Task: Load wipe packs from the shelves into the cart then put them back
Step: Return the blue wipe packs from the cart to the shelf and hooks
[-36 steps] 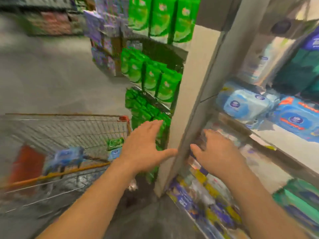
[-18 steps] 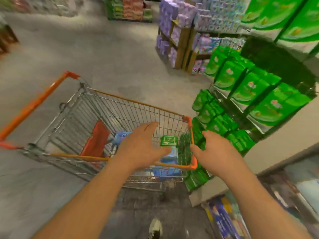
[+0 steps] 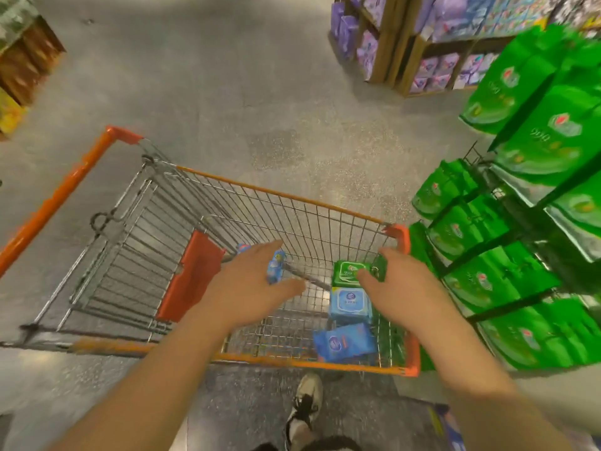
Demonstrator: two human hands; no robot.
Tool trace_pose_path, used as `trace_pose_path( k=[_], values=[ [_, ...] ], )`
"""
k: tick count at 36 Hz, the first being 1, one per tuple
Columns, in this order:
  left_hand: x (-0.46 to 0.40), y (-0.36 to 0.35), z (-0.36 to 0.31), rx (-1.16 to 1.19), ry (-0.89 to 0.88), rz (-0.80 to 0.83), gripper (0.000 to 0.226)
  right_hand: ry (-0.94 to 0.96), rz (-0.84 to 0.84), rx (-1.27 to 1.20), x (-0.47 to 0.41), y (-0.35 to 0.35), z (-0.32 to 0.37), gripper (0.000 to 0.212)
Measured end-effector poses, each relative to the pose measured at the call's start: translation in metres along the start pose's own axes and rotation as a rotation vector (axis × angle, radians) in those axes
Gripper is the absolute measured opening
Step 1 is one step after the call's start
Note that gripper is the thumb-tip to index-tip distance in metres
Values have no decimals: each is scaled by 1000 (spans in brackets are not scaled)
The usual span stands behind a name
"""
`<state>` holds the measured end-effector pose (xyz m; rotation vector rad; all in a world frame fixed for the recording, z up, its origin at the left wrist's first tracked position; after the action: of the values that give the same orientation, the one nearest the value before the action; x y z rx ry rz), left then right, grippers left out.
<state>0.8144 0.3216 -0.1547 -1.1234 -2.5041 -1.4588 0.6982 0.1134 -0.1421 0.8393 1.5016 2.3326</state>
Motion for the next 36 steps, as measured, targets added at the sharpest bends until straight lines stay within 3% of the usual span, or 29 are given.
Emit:
trace_pose_path(
  k=[10,14,17,18,21,23,27,29,36],
  values=[
    [-91,-51,8,112,135,206,99,-193,146,-139,-79,-32,-43,70],
    [-126,-79,21,166,186,288,83,-214,143,-209,-102,-60,-56,67],
    [-152,-107,34,251,276,344,98,-276,187,-345,-125,-93,-63,65],
    [-159,-118,39,282,314,361,95,-311,197,-390,-132,-105,-66,64],
    [-182,-157,58,366,424,411,51,-441,221,-482,-153,-146,-78,58],
    [-195,-182,67,446,483,447,36,-514,214,-515,-161,-174,-88,43],
    [-215,-237,87,620,617,533,62,-678,184,-589,-174,-228,-108,38],
    [-222,-264,91,679,646,569,60,-745,160,-631,-182,-250,-115,43],
    [-241,-329,103,843,742,559,111,-883,100,-696,-200,-300,-134,68]
  ],
)
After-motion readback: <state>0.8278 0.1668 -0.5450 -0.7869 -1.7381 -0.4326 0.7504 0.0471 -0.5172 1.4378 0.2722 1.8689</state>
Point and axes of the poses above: each hand's wrist, its own x-axis away from the middle knuckle, its own y-axis out of the back of the hand, z = x × y, the point moved 4 cm from there along -x, towards the middle knuckle, and after that the axes turned 4 degrees about x, right-handed, at the moved point
